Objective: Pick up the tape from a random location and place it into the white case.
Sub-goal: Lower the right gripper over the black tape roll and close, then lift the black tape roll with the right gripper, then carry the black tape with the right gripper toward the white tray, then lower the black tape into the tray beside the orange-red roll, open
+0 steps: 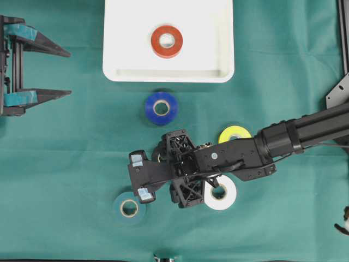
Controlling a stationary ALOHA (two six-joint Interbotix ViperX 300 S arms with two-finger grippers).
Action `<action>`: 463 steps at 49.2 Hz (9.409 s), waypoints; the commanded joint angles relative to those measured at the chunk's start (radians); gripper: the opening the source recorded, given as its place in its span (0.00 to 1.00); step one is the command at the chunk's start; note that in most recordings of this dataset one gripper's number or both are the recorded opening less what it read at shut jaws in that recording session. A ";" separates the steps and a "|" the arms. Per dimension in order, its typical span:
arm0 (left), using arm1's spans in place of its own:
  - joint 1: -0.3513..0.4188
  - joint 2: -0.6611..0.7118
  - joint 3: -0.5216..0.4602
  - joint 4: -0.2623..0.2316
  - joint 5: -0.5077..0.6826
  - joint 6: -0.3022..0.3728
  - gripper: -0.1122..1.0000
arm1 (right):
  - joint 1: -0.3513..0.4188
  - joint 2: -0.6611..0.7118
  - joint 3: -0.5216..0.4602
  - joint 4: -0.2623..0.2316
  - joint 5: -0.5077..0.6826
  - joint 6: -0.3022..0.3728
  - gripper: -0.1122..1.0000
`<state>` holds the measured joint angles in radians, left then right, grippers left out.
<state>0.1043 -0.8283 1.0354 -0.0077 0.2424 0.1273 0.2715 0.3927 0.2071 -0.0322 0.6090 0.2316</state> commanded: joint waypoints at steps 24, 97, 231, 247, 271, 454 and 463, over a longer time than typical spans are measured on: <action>0.000 0.005 -0.017 -0.002 -0.009 0.002 0.99 | -0.012 -0.038 -0.006 -0.018 -0.029 0.002 0.54; 0.000 0.005 -0.018 -0.002 -0.009 0.002 0.99 | -0.012 -0.117 -0.038 -0.014 0.097 0.031 0.33; 0.000 0.005 -0.018 -0.002 -0.009 0.002 0.99 | -0.032 -0.331 -0.222 -0.097 0.446 0.035 0.33; 0.000 0.005 -0.017 -0.002 -0.008 0.000 0.99 | -0.133 -0.341 -0.206 -0.098 0.449 0.025 0.33; -0.002 0.005 -0.018 -0.002 -0.006 0.000 0.99 | -0.334 -0.351 -0.190 -0.127 0.449 0.018 0.33; -0.002 0.005 -0.018 -0.002 -0.006 -0.002 0.99 | -0.578 -0.245 0.219 -0.147 -0.008 0.038 0.33; -0.002 0.005 -0.020 -0.002 -0.006 -0.002 0.99 | -0.580 -0.245 0.219 -0.147 -0.003 0.038 0.33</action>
<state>0.1043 -0.8268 1.0354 -0.0077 0.2454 0.1273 -0.3068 0.1626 0.4357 -0.1779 0.6075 0.2700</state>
